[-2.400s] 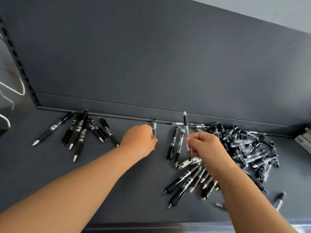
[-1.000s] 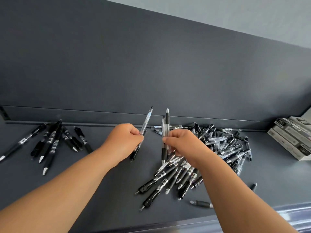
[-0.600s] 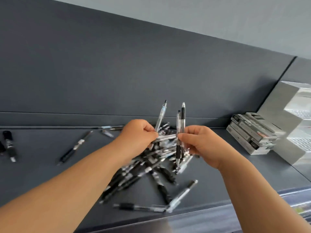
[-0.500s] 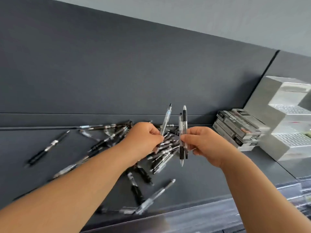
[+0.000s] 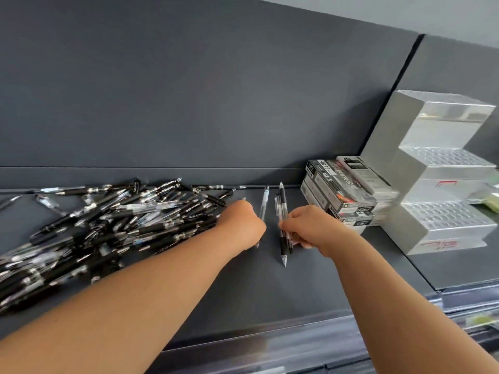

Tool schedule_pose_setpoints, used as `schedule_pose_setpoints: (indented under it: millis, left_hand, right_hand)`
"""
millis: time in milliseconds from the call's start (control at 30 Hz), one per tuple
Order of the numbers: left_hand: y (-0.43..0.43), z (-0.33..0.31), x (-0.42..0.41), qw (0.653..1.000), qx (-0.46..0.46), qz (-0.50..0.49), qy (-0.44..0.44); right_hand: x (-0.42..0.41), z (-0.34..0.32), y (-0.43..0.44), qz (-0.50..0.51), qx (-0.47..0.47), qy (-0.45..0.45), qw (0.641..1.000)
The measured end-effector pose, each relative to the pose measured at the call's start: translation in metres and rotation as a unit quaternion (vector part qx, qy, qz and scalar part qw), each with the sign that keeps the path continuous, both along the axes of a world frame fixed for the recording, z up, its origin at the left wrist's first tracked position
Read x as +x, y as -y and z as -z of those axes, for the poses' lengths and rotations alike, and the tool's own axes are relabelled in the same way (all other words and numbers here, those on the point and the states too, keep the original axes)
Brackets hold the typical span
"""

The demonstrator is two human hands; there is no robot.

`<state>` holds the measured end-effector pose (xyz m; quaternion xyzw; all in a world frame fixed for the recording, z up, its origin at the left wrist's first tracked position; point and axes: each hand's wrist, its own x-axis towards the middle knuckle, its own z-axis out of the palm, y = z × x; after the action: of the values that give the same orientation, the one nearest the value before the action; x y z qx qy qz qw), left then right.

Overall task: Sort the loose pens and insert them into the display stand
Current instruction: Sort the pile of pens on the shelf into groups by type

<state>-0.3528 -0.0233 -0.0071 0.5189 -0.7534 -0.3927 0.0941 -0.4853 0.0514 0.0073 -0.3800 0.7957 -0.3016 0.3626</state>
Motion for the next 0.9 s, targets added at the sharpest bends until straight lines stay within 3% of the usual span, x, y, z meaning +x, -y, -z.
schedule_pose_setpoints:
  millis: [167, 333, 500, 733, 900]
  left_hand:
    - [0.002, 0.012, -0.013, 0.998, -0.018, -0.027, 0.058]
    - [0.0, 0.01, -0.011, 0.999, -0.015, -0.029, 0.036]
    - [0.0, 0.007, 0.0, 0.999, -0.024, -0.005, 0.028]
    - [0.01, -0.012, 0.043, 0.985, -0.169, -0.009, 0.037]
    - [0.027, -0.018, 0.078, 0.965, -0.253, -0.053, 0.041]
  right_hand:
    - [-0.01, 0.018, 0.007, 0.004, -0.012, -0.095, 0.995]
    - [-0.008, 0.023, 0.005, -0.009, -0.033, -0.189, 0.981]
    - [-0.011, 0.024, 0.005, -0.024, -0.029, -0.229, 0.973]
    - [-0.001, 0.013, 0.009, -0.043, -0.039, -0.306, 0.95]
    - [0.026, 0.011, 0.028, -0.096, -0.13, -0.318, 0.934]
